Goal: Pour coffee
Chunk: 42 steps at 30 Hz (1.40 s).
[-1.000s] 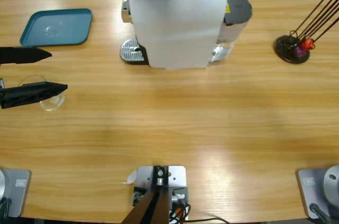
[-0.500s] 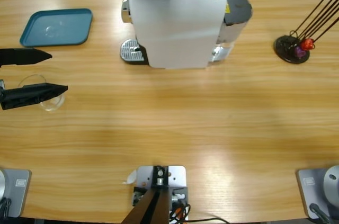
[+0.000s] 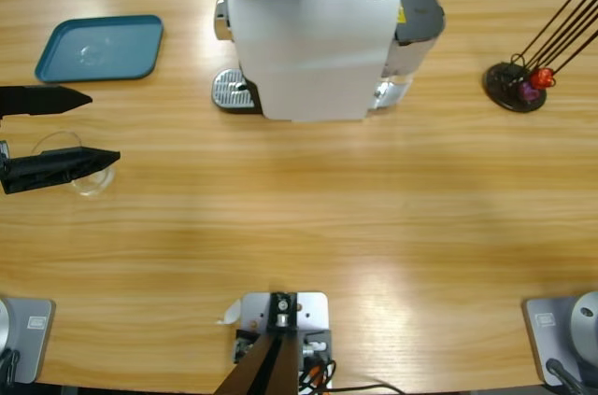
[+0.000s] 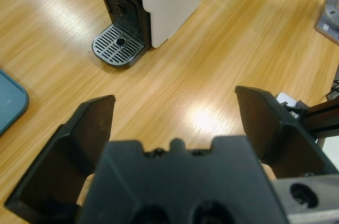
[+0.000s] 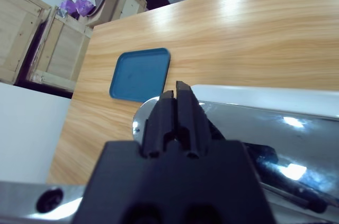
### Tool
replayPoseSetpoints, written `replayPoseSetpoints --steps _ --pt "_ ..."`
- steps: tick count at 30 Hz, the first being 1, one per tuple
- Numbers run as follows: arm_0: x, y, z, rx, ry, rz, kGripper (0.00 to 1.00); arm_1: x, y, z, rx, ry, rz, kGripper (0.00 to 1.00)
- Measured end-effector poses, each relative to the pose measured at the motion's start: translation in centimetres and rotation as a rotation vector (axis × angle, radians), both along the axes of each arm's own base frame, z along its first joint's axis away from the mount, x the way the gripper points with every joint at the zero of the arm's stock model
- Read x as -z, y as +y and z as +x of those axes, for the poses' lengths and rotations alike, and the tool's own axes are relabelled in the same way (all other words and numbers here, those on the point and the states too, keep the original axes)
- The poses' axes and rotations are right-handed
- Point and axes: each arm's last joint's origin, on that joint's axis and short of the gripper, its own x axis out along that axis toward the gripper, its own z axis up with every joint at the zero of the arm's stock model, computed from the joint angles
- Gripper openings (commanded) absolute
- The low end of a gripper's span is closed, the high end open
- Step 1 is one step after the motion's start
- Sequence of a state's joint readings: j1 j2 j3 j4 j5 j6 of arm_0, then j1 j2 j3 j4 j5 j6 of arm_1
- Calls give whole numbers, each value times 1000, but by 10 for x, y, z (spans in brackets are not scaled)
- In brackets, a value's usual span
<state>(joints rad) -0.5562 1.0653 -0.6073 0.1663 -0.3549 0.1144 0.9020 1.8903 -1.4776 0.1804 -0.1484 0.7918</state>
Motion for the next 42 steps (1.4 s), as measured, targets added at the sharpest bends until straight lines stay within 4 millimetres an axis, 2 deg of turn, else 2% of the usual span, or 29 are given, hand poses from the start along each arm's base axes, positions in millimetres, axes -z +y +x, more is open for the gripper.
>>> replayPoseSetpoints --steps 6,8,14,15,16,17,25,29,32,34,37,42 --pt "3 0 0 0 5 3 987 3 1 2 -12 12 -1 0" --pt "3 0 1 0 3 2 987 13 4 3 -24 33 -15 0" --pt "3 -1 2 -3 3 2 987 14 6 2 -36 35 -12 0" --pt "3 -1 2 -3 2 1 990 14 6 2 -42 29 -18 256" --pt "3 -1 2 -3 1 1 992 14 6 2 -49 15 -32 819" --pt "3 -1 2 -3 1 1 995 13 5 2 -56 -10 -55 993" --pt "2 0 4 -30 -19 11 996 -8 3 0 -213 -242 -300 1000" --pt "1 2 4 -65 -38 28 996 -42 12 -7 -278 -362 -295 1000" --pt "3 7 4 -133 -39 87 996 -75 4 -26 -316 -427 -265 1000" --pt "4 12 2 -186 -35 132 996 -86 -5 -40 -336 -434 -265 1000" --pt "0 20 -2 -274 -25 202 991 -84 -24 -59 -362 -415 -289 1000" --pt "-3 29 -6 -367 6 295 998 -57 -47 -86 -398 -359 -361 1000"
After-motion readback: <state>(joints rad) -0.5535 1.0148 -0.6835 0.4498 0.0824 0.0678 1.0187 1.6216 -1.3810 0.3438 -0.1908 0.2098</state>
